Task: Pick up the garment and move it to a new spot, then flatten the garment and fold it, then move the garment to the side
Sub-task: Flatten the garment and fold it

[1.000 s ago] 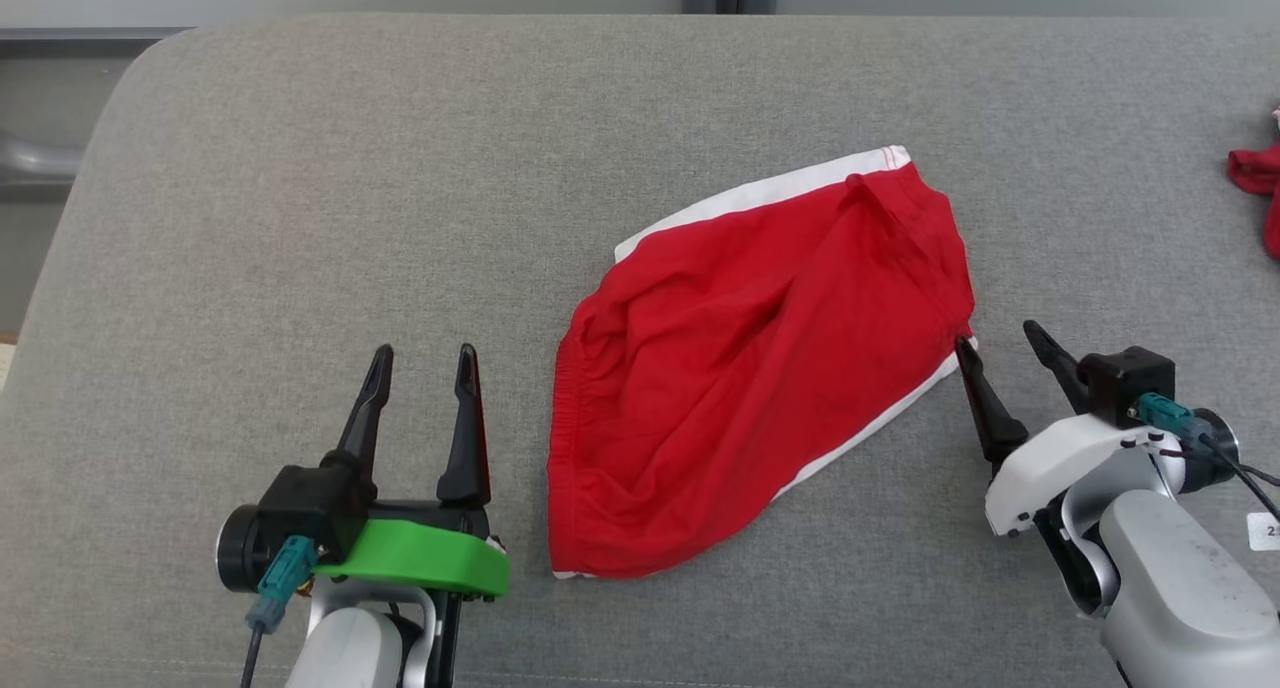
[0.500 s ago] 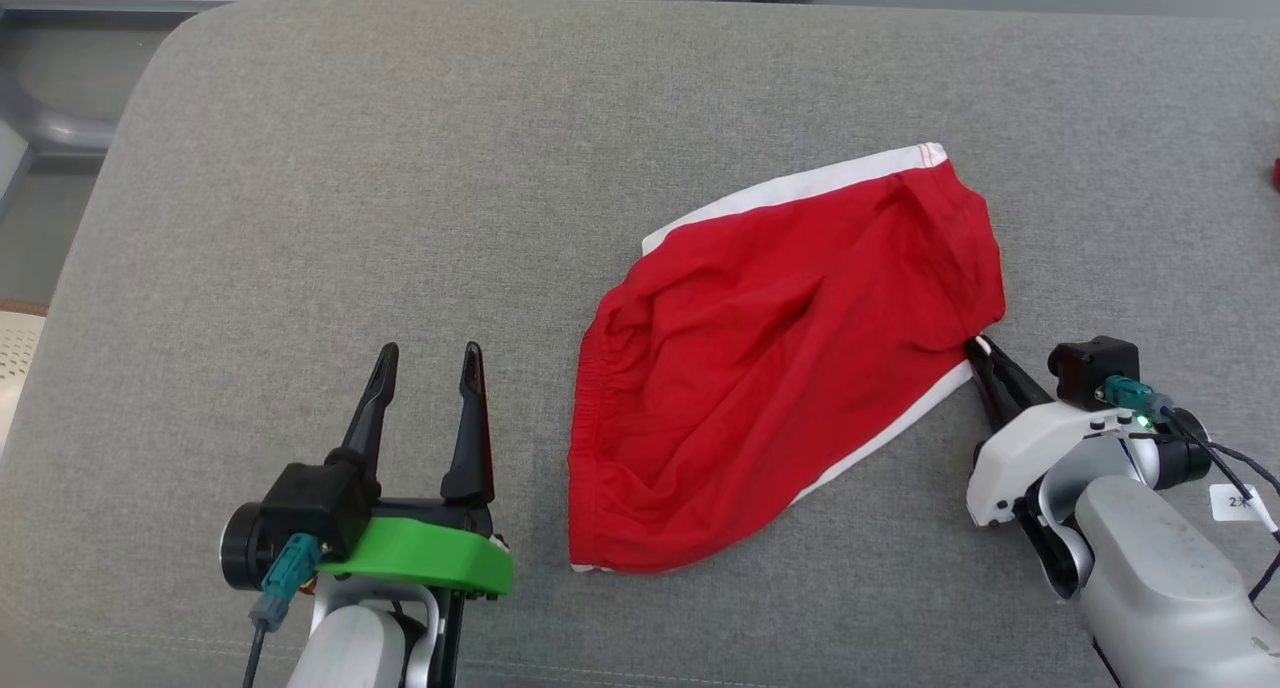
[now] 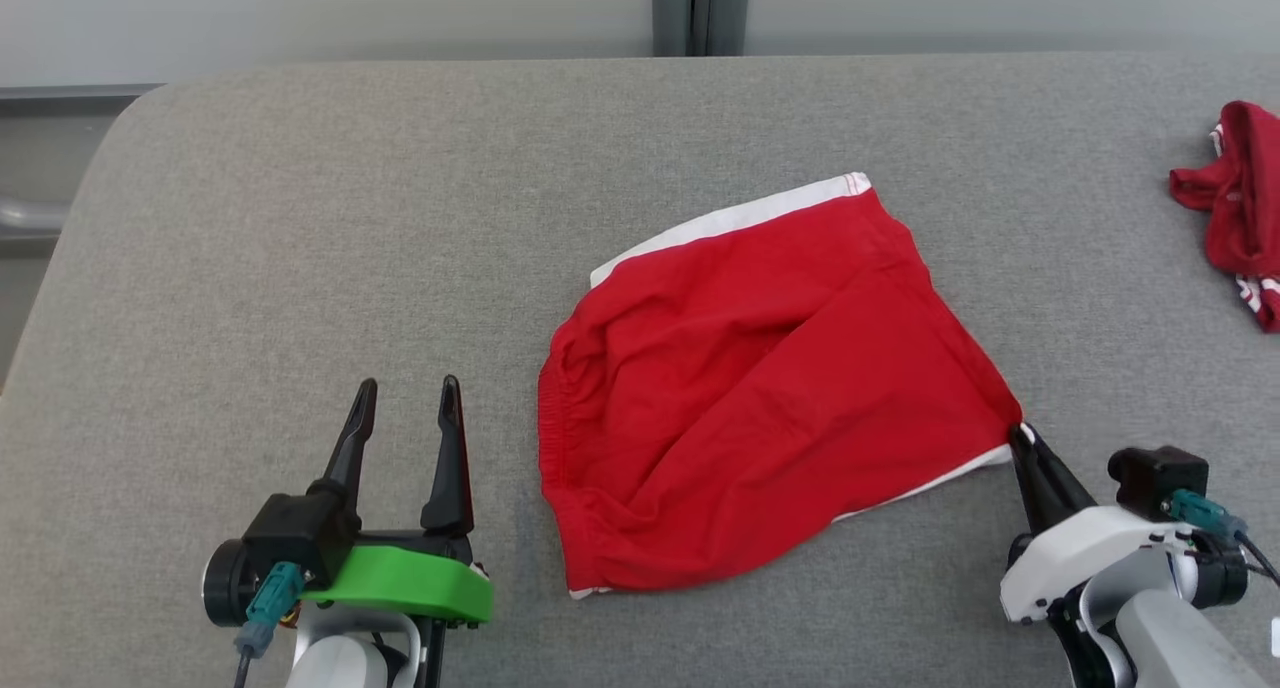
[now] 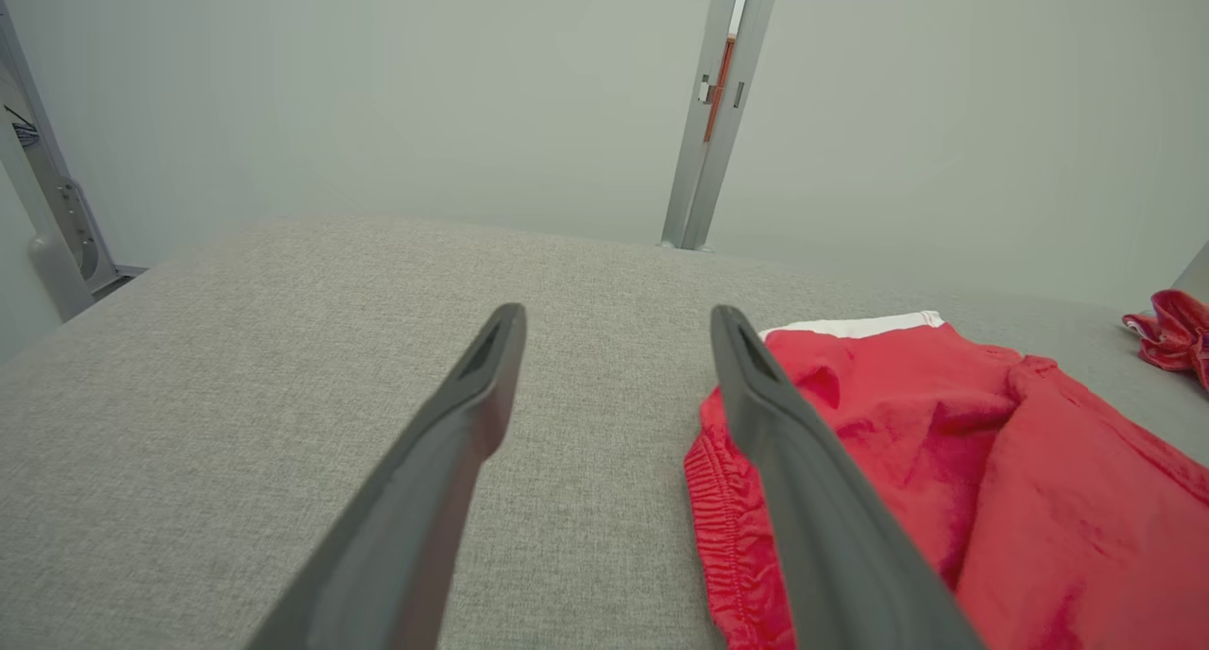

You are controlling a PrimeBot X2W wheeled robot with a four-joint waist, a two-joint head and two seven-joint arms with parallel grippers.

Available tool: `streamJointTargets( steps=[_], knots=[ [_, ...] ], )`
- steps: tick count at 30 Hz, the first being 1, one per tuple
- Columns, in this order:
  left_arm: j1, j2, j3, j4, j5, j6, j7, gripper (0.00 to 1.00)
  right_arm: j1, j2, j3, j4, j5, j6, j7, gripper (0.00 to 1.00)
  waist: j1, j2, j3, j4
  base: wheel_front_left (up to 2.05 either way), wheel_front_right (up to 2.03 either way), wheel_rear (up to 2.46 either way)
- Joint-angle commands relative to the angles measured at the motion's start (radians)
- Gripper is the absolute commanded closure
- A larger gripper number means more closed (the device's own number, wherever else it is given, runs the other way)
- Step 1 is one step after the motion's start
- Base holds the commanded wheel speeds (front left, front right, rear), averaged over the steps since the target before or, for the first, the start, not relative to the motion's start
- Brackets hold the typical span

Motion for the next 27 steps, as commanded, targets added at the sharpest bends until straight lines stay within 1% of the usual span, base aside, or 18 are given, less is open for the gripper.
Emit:
streamJointTargets(
  steps=[1, 2, 3, 4, 10, 16, 17, 21, 27],
  knots=[
    [0.013, 0.002, 0.009, 0.003, 0.009, -0.005, 0.000, 0.00, 0.029, 0.003, -0.008, -0.018, 0.003, -0.002, 0.000, 1.00, 0.0000, 0.0000, -0.022, -0.023, 0.00, 0.00, 0.00],
    [0.016, 0.002, 0.015, 0.002, 0.011, -0.005, 0.000, 0.00, 0.042, 0.007, -0.018, -0.038, -0.001, -0.002, 0.000, 0.88, 0.0000, 0.0000, -0.026, -0.031, 0.00, 0.00, 0.00],
    [0.018, 0.002, 0.018, 0.002, 0.013, -0.006, 0.000, 0.00, 0.050, 0.010, -0.030, -0.058, -0.006, -0.002, 0.000, 0.10, 0.0000, 0.0000, -0.028, -0.036, 0.00, 0.00, 0.00],
    [0.022, 0.002, 0.023, 0.001, 0.017, -0.008, 0.000, 0.00, 0.063, 0.016, -0.044, -0.076, -0.010, -0.002, 0.000, 0.00, 0.0000, 0.0000, -0.033, -0.043, 0.00, 0.00, 0.00],
    [0.038, 0.002, 0.047, 0.005, 0.035, -0.017, 0.000, 0.00, 0.102, 0.043, -0.120, -0.192, -0.060, -0.002, 0.000, 0.00, 0.0000, 0.0000, -0.053, -0.070, 0.00, 0.00, 0.00],
    [0.055, 0.002, 0.082, 0.003, 0.046, -0.027, 0.000, 0.00, 0.143, 0.061, -0.162, -0.318, -0.121, -0.002, 0.000, 0.00, 0.0000, 0.0000, -0.069, -0.096, 0.00, 0.00, 0.00],
    [0.060, 0.002, 0.091, 0.001, 0.053, -0.030, 0.000, 0.00, 0.155, 0.068, -0.172, -0.355, -0.136, -0.002, 0.000, 0.00, 0.0000, 0.0000, -0.074, -0.104, 0.00, 0.00, 0.00],
    [0.072, 0.002, 0.110, 0.000, 0.064, -0.036, 0.000, 0.00, 0.184, 0.081, -0.187, -0.427, -0.151, -0.002, 0.000, 0.00, 0.0000, 0.0000, -0.085, -0.120, 0.00, 0.00, 0.00],
    [0.084, 0.002, 0.131, 0.001, 0.078, -0.045, 0.000, 0.00, 0.231, 0.090, -0.179, -0.498, -0.178, -0.002, 0.000, 0.00, 0.0000, 0.0000, -0.098, -0.135, 0.00, 0.00, 0.00]
  ],
)
